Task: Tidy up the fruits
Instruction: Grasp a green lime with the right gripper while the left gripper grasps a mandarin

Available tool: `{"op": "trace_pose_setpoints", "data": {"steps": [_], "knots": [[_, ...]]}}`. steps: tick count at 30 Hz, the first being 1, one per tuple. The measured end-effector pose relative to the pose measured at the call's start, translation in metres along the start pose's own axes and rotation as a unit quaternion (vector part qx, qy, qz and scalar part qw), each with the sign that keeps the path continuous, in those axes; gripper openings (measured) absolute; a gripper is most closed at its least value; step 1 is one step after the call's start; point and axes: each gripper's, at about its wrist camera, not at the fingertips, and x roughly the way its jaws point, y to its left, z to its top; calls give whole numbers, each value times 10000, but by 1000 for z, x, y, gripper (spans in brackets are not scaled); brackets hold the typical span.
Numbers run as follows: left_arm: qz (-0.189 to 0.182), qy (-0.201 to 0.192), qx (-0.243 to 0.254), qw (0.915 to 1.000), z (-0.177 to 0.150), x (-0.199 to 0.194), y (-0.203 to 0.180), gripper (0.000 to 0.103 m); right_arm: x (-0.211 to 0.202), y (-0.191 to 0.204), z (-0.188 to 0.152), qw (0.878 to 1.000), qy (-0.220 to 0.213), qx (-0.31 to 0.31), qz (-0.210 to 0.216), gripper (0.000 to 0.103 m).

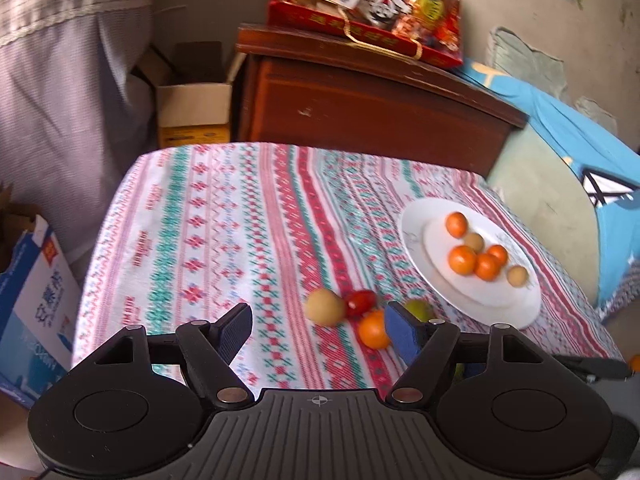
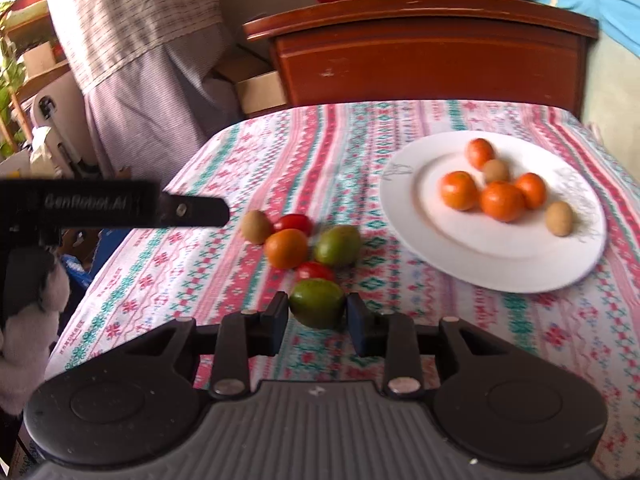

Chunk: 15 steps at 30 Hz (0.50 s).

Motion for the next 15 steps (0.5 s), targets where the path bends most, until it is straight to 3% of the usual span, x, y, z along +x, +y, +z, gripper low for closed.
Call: {"op": "trace_pose_setpoints", "data": {"steps": [6,8,15], "knots": [[-97,130,195,9997,-9,12,-14,71,-9,-21,-4,9995,-27,189,-267,32],[-101,162,254,9995,-10,17,-17,65,-11,-24,-5,9993,-44,191,-325,32],[-196,215,159,9994,-12,29,-22,58,-11,-28,-6,9992,-63,248,-318,32]]}}
